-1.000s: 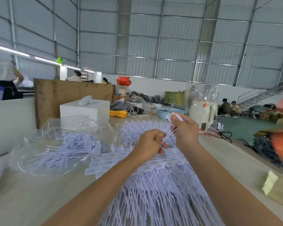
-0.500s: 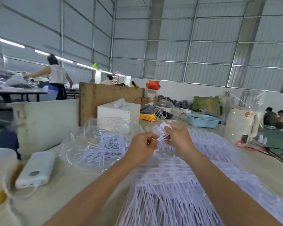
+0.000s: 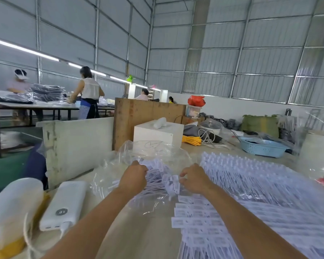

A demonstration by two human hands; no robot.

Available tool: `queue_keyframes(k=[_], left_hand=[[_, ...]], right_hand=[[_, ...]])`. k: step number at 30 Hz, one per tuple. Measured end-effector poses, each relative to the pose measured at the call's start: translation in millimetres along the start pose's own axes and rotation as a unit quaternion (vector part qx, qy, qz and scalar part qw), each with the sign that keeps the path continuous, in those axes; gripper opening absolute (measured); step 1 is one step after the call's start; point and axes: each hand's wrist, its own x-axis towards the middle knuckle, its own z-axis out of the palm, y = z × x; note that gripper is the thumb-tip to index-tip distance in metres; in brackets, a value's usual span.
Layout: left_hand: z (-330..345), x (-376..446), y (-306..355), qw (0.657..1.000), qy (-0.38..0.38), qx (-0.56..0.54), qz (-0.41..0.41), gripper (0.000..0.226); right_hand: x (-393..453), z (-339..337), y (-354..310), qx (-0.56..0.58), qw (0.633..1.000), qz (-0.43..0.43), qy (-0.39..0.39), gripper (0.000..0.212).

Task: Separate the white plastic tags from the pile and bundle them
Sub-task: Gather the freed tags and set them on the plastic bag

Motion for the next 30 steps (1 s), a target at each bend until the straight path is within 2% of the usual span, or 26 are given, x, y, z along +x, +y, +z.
queue_keyframes(k=[3,5,7,10,12,14,18,22,24,25,26,27,29,30], left_hand=[[7.5,4.7,6.0,0.994,-0.005,0.109,0.006,0.018],[14.4,6.8,9.0,0.985,0.019,0.172,0.012,0.036],[23.9,8.6,11.8,0.983,0.037,0.173,0.057,0.045],[38.5,10.3,17.5,0.983,-0.046,0.158,0.086,0.057],[44.2,10.0,20.1,0.973,-0.074,0.196,0.096,0.067],[46.7,8.0,21.6,0.965,-0.078,0.219,0.118,0.075],[39.1,8.6,19.9,0.963,-0.106,0.233,0.081,0.072],[32.0,8.9,16.1,0.961,-0.118,0.247,0.032,0.062],[30.9,6.2,14.3,0.959,-0.114,0.258,0.032,0.065],[29.9,4.4,13.3,0.953,-0.117,0.277,0.032,0.066],[29.2,3.3,13.6,0.947,-0.124,0.294,0.031,0.067],[28.4,3.6,15.9,0.943,-0.132,0.304,0.03,0.067],[26.1,4.6,25.3,0.948,-0.153,0.278,0.012,0.07],[22.9,4.9,33.0,0.952,-0.167,0.257,0.003,0.068]], right_hand=[[10.6,6.0,6.3,-0.056,0.997,0.029,-0.037,0.031],[16.0,9.9,8.2,-0.075,0.995,0.057,-0.042,0.036],[19.6,14.1,9.7,-0.069,0.993,0.089,-0.033,0.042],[21.0,16.1,10.6,-0.054,0.991,0.117,-0.022,0.046],[22.5,12.6,10.4,-0.016,0.993,0.12,-0.005,0.03],[22.7,5.0,7.5,0.041,0.991,0.123,0.034,0.018],[13.8,-18.0,-2.8,0.125,0.971,0.061,0.194,0.025],[-12.1,-49.4,6.3,0.075,0.955,0.006,0.287,0.016],[-29.6,-60.1,17.0,0.112,0.94,0.009,0.323,0.02],[-37.6,-60.9,23.4,0.139,0.939,0.023,0.312,0.014],[-46.5,-60.6,30.5,0.148,0.951,0.046,0.266,0.013],[-54.8,-59.6,41.1,0.151,0.968,0.071,0.189,0.03],[-70.2,-59.6,67.3,0.189,0.979,0.061,0.05,0.056],[-78.5,-64.1,81.2,0.204,0.977,0.045,0.035,0.061]])
